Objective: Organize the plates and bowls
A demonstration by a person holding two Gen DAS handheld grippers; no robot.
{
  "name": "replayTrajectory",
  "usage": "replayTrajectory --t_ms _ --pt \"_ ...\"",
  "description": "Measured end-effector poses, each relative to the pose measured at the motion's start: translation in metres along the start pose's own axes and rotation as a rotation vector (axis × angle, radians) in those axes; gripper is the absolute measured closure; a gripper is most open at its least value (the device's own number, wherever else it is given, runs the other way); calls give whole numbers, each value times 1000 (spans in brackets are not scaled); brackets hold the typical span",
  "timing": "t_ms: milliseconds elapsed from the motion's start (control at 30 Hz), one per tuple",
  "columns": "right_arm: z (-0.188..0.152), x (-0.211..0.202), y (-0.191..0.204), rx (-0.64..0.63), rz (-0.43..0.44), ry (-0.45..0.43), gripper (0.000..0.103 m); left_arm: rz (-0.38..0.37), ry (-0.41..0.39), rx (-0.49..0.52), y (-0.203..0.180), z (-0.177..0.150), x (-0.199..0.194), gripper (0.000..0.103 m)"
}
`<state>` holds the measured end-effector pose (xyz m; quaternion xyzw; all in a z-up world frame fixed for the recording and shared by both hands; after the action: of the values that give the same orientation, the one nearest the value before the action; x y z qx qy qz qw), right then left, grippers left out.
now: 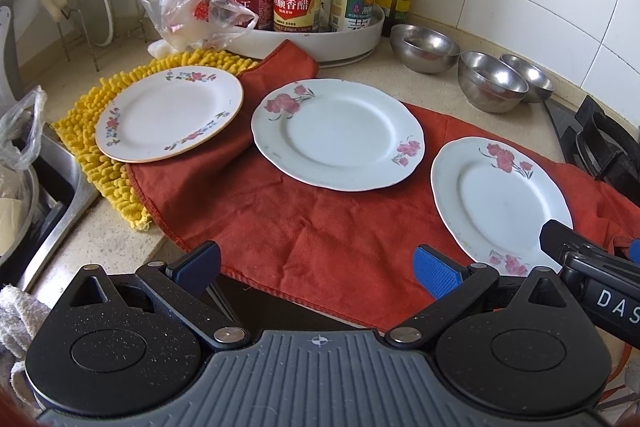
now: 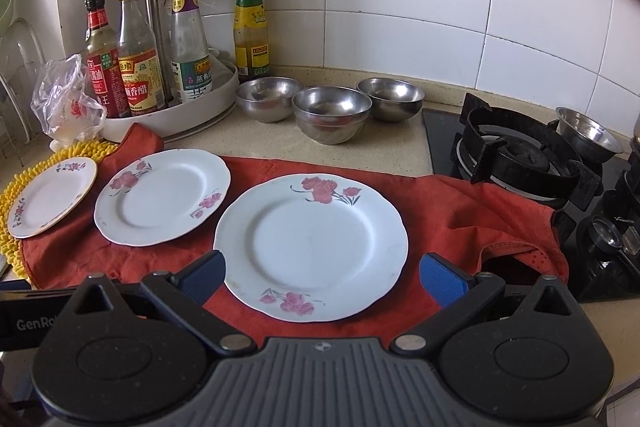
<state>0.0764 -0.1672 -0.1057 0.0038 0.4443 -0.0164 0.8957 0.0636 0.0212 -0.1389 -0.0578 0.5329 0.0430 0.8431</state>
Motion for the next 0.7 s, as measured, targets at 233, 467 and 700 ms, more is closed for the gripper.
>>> replayTrajectory --t_ms 233,467,700 --pt "1 2 2 -5 -5 5 1 4 3 0 3 1 2 0" --pt "0 3 4 -7 -7 11 1 8 8 1 3 1 4 0" --pt "0 4 4 -5 -8 13 1 12 8 5 2 1 4 0"
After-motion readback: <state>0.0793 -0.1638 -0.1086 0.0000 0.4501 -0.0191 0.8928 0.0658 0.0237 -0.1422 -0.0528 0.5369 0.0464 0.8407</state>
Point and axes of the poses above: each gripper's, at about its wrist camera, not at the fingertips, and x roughly the way its jaws point, y to its left, z to its top, the point moved 10 cm from there along x, roughly the way its jaws point, and after that the axes turned 15 degrees about y, right-handed, at the moved point
